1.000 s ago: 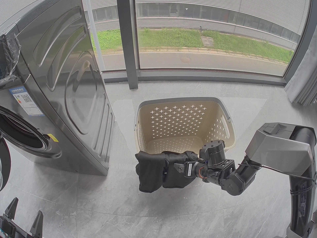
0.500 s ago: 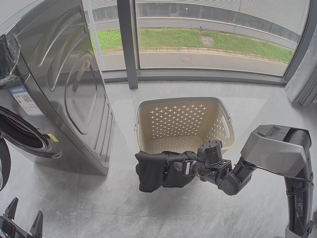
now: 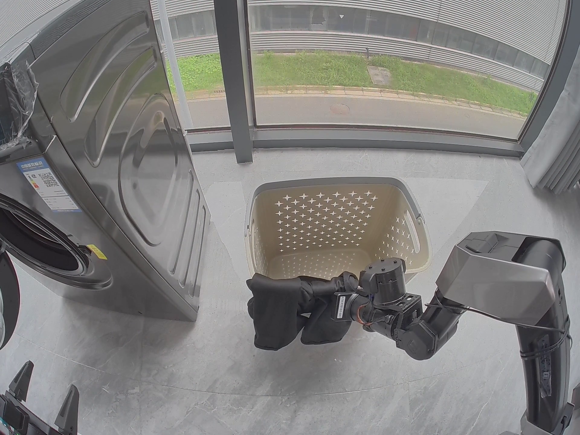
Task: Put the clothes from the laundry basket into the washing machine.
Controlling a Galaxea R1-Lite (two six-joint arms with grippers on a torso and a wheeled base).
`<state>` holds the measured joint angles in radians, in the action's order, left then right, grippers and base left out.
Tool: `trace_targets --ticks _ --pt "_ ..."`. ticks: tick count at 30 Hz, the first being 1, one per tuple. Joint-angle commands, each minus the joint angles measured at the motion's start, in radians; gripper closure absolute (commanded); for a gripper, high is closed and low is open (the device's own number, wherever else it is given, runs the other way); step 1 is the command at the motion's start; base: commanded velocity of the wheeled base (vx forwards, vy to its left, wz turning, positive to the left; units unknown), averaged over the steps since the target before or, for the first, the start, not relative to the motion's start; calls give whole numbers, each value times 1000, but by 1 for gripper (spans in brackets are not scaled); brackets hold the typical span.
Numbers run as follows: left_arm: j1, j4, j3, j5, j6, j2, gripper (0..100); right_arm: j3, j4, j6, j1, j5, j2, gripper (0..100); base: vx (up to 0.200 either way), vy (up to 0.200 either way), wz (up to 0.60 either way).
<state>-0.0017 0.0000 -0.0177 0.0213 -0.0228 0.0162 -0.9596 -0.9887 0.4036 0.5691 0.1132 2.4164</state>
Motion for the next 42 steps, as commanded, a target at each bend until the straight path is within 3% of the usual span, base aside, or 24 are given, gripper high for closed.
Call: trace_targets --ticks 1,6,14,29,38,42 --pt "0 0 18 0 0 -16 0 12 -1 1 5 0 -8 100 0 0 0" --pt "0 0 18 0 0 -16 0 51 -1 4 12 0 -40 100 0 0 0" --pt "0 0 18 -1 0 -16 0 153 -4 3 41 0 -235 100 0 0 0" --pt "0 0 16 0 1 -16 0 248 10 -3 112 0 -573 100 0 0 0" --pt "0 0 16 0 0 -16 0 271 -1 -8 143 -13 -743 100 0 0 0" --pt "0 0 16 0 -2 -16 0 301 -10 -34 143 -49 -793 100 0 0 0"
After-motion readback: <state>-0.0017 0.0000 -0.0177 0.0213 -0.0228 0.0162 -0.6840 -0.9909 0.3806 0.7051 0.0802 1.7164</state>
